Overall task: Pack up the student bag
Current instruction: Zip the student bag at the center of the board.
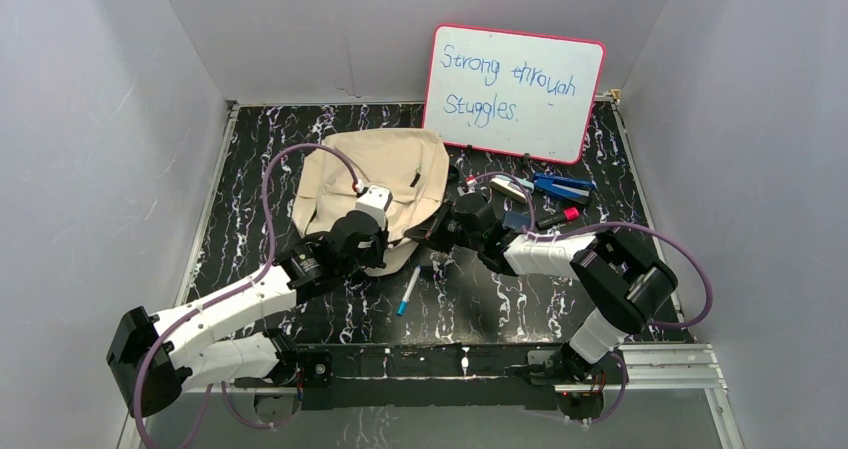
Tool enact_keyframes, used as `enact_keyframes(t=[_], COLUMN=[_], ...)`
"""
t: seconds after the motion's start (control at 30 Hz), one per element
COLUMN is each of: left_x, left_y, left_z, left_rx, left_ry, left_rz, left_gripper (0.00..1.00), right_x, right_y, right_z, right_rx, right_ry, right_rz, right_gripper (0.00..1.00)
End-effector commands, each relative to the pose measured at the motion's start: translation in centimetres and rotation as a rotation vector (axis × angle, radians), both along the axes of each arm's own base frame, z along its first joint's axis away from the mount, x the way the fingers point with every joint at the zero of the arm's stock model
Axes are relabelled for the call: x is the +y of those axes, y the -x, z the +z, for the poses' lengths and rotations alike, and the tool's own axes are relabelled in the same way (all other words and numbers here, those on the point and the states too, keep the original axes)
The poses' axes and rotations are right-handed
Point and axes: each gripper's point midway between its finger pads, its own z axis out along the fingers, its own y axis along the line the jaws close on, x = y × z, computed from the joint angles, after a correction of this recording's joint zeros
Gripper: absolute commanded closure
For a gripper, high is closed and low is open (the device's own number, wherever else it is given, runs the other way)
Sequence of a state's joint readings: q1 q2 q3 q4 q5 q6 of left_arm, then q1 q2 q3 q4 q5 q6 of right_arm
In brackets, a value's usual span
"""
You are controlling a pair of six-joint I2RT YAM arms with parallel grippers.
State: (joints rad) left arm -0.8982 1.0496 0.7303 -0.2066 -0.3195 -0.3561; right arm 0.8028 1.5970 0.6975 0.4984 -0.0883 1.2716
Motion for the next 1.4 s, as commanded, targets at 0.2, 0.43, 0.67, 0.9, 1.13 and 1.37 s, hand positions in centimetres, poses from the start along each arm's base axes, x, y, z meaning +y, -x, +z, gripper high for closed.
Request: enact_keyframes(t=[0.2, 0.43, 0.67, 0.9, 1.13, 1.37], left_x=[5.9, 8.9, 10.9, 11.6, 12.0, 12.4], left_y=[-2.5, -2.1, -1.7, -1.5, -1.3, -0.7], left_z=[3.3, 3.3, 3.2, 3.7, 4.0, 5.0], left_rx=[-0.150, -0.164, -0.155, -0.169, -0.171, -0.172], left_ry=[-0.081, -0.145, -0.169, -0.167, -0.166, -0.133], left_rz=[0.335, 0.439, 0.522, 0.534, 0.536, 0.539], left_gripper=[1.00, 1.00, 1.00, 1.00, 1.00, 1.00], right_x=[-1.2, -3.3, -6.2, -10.3, -13.8, -14.8], right_y=[-0.5, -0.8, -1.5, -2.8, -5.0, -8.9], right_z=[1.2, 1.1, 0.5, 0.2, -0.4, -1.0], right_rx=[-0.087, -0.117, -0.132, -0.159, -0.165, -0.199], right_ry=[0.012, 0.074, 0.158, 0.260, 0.324, 0.394], right_rz=[-0.044, -0.105, -0.144, -0.172, -0.104, -0.003], right_gripper=[1.00, 1.00, 1.00, 1.00, 1.00, 1.00])
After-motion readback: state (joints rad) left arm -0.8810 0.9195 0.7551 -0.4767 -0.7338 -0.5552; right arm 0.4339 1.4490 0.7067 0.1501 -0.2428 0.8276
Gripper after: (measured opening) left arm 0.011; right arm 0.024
